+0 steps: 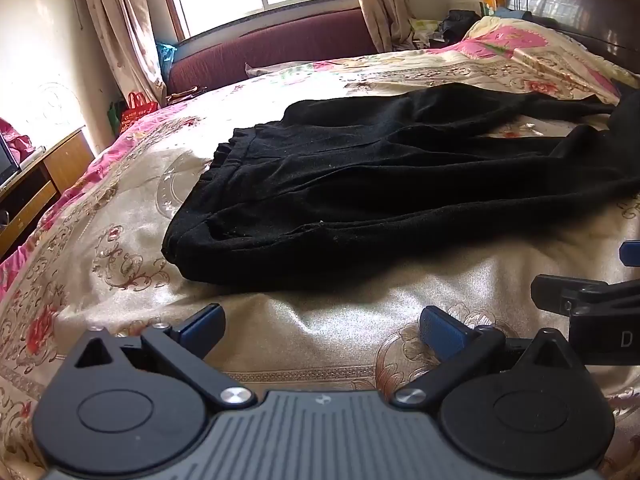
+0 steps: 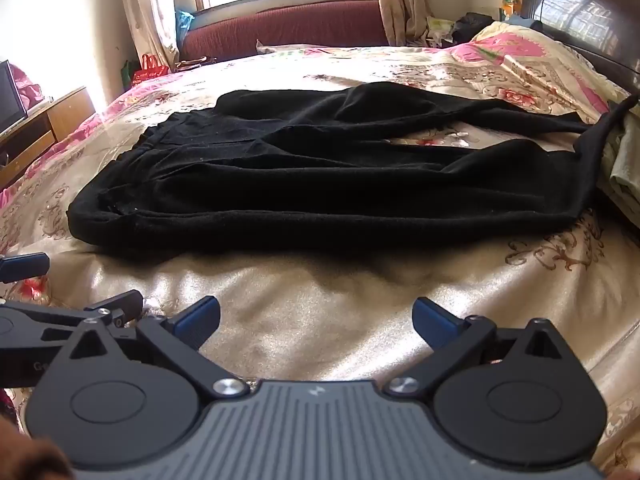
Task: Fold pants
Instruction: 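Move both grippers toward the waistband of the black pants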
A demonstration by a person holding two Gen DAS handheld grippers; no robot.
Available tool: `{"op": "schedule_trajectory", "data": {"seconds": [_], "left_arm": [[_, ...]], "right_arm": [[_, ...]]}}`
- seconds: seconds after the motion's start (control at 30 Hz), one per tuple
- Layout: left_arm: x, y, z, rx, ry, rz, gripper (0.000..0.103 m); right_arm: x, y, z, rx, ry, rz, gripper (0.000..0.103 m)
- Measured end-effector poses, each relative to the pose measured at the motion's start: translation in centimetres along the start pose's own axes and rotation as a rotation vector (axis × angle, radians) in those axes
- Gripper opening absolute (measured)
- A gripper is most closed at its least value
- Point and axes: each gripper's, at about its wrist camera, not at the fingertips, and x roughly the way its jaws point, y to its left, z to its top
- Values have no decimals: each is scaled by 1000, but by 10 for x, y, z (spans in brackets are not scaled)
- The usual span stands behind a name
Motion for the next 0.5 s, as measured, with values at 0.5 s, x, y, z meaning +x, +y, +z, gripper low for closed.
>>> {"op": "schedule_trajectory", "data": {"seconds": [0.5], "left_arm": [[0, -1, -3, -13, 6, -10, 103]], "right_arm": [[5, 2, -3, 5, 13, 6, 102]]}}
